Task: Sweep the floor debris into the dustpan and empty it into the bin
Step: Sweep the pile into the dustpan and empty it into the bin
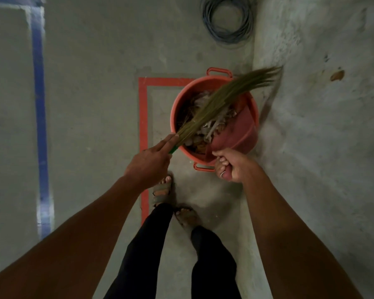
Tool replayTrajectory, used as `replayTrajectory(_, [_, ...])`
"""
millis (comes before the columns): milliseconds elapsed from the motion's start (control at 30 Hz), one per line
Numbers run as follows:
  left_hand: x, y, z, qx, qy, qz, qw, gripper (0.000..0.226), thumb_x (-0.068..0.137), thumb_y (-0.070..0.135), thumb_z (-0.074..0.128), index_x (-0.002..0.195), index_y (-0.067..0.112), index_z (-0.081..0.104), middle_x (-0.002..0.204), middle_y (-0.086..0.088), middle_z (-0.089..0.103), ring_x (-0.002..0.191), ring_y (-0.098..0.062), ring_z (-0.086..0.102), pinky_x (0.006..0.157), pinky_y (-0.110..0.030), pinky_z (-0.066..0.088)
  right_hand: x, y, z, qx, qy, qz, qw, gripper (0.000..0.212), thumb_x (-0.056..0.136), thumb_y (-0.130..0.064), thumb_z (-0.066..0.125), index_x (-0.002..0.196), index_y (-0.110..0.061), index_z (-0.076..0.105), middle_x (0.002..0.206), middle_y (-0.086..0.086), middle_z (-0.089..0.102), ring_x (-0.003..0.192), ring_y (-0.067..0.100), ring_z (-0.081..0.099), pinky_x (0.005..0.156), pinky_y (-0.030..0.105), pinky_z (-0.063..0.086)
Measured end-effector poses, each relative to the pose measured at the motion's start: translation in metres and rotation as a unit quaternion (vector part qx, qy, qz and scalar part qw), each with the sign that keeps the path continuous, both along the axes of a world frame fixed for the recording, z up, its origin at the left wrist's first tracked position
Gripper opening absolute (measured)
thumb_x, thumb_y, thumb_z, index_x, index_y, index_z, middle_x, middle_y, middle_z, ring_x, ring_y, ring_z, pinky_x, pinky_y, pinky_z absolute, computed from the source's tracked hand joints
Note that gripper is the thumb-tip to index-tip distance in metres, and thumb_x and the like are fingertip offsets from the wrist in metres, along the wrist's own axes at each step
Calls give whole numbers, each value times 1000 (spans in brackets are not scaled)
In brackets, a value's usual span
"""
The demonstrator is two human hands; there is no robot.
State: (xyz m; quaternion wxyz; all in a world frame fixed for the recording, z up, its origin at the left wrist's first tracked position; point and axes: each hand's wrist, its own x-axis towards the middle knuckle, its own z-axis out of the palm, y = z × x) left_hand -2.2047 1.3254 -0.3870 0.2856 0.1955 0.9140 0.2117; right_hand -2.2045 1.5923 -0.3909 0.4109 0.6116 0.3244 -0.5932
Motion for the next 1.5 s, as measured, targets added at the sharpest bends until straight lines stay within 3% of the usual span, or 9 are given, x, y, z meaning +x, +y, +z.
replayTrajectory(167, [15, -2, -1, 31, 32, 54, 998, 67, 106, 23, 48, 164, 29, 17, 164, 1, 36, 83, -31, 69, 68, -42, 61, 14, -4, 7, 87, 48, 47, 994, 34, 104, -12, 49, 73, -20, 39, 46, -8, 33, 33, 4, 28, 34, 18, 28])
replayTrajectory(300, [29, -1, -6, 40, 35, 127, 990, 67, 104, 20, 50, 164, 28, 20, 158, -8, 46, 96, -43, 68, 77, -49, 60, 17, 10, 14, 98, 70, 29, 992, 37, 104, -14, 51, 70, -20, 37, 47, -7, 30, 34, 5, 27, 35, 19, 28])
replayTrajectory(433, [42, 9, -5, 56, 30, 197, 978, 66, 103, 16, 52, 162, 27, 25, 156, -9, 48, 102, -44, 67, 83, -54, 59, 21, 22, 26, 93, 93, 34, 991, 33, 100, -15, 54, 71, -21, 41, 49, -8, 31, 35, 5, 27, 36, 19, 27])
replayTrajectory(600, [54, 29, -9, 51, 27, 260, 964, 64, 104, 18, 52, 162, 29, 26, 149, -14, 55, 97, -41, 67, 83, -50, 59, 15, 29, 17, -21, 103, 1, 994, 35, 97, -15, 58, 67, -21, 42, 47, -9, 32, 34, 4, 26, 34, 19, 26])
replayTrajectory(800, [63, 36, -47, 49, 38, 344, 937, 61, 105, 24, 48, 161, 33, 25, 138, -15, 62, 91, -34, 67, 85, -45, 58, -14, 31, -70, -250, 74, -99, 960, 33, 95, -17, 55, 72, -27, 33, 43, -13, 32, 29, 3, 31, 34, 12, 22])
replayTrajectory(967, [70, 26, -73, 17, 37, 377, 925, 62, 106, 25, 49, 162, 32, 24, 141, -13, 61, 102, -33, 66, 93, -45, 55, -24, 40, -133, -257, 25, -170, 951, 41, 103, -22, 57, 67, -25, 37, 48, -10, 35, 33, 6, 37, 30, 20, 29])
replayTrajectory(1200, [79, 15, -60, -9, 0, 383, 924, 59, 105, 24, 49, 160, 30, 28, 145, -14, 58, 115, -38, 63, 102, -50, 52, -1, 68, -100, -313, -4, -218, 924, 41, 100, -19, 60, 72, -31, 32, 47, -6, 39, 32, 10, 41, 33, 19, 31])
replayTrajectory(1367, [83, 17, -79, 1, -9, 403, 915, 59, 105, 25, 48, 160, 33, 27, 142, -13, 61, 107, -36, 66, 96, -47, 55, -8, 60, -127, -246, -24, -156, 956, 42, 98, -21, 61, 63, -24, 37, 46, -9, 36, 31, 8, 38, 38, 7, 19])
replayTrajectory(1500, [84, 23, -101, -4, -11, 417, 909, 58, 106, 24, 48, 159, 35, 27, 135, -14, 64, 100, -33, 65, 90, -43, 54, -32, 35, -158, -166, 9, -163, 972, 50, 105, -17, 53, 59, -21, 35, 42, -6, 33, 31, 9, 34, 29, 21, 27])
